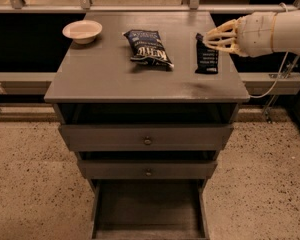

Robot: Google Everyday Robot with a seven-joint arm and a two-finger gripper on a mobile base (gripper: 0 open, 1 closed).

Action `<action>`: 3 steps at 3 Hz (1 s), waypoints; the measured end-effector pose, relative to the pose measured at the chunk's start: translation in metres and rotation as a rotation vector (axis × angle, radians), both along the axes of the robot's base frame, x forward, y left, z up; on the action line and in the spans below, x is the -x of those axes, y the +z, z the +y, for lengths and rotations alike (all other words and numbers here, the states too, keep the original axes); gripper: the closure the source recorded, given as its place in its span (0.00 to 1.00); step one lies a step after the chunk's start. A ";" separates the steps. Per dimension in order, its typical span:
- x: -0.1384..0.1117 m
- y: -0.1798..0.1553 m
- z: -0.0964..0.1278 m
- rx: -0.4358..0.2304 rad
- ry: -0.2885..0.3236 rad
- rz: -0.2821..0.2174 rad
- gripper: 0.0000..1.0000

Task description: Pick rxbar blueberry from bottom drawer and place on counter

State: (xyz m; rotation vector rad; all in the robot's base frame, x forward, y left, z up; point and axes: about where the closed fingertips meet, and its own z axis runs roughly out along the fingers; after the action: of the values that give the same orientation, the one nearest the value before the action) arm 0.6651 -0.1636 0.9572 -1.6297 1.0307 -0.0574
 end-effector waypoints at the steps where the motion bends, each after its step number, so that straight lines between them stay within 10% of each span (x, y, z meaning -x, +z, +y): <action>1: -0.003 -0.022 -0.007 -0.016 0.004 0.060 1.00; 3: -0.004 -0.035 -0.001 -0.022 0.029 0.101 0.63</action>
Offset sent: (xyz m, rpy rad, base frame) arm 0.0047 -0.0035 -0.0492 0.0270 0.1530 0.0449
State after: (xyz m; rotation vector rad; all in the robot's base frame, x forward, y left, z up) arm 0.6695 -0.1642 0.9218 -1.6412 1.0809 0.0561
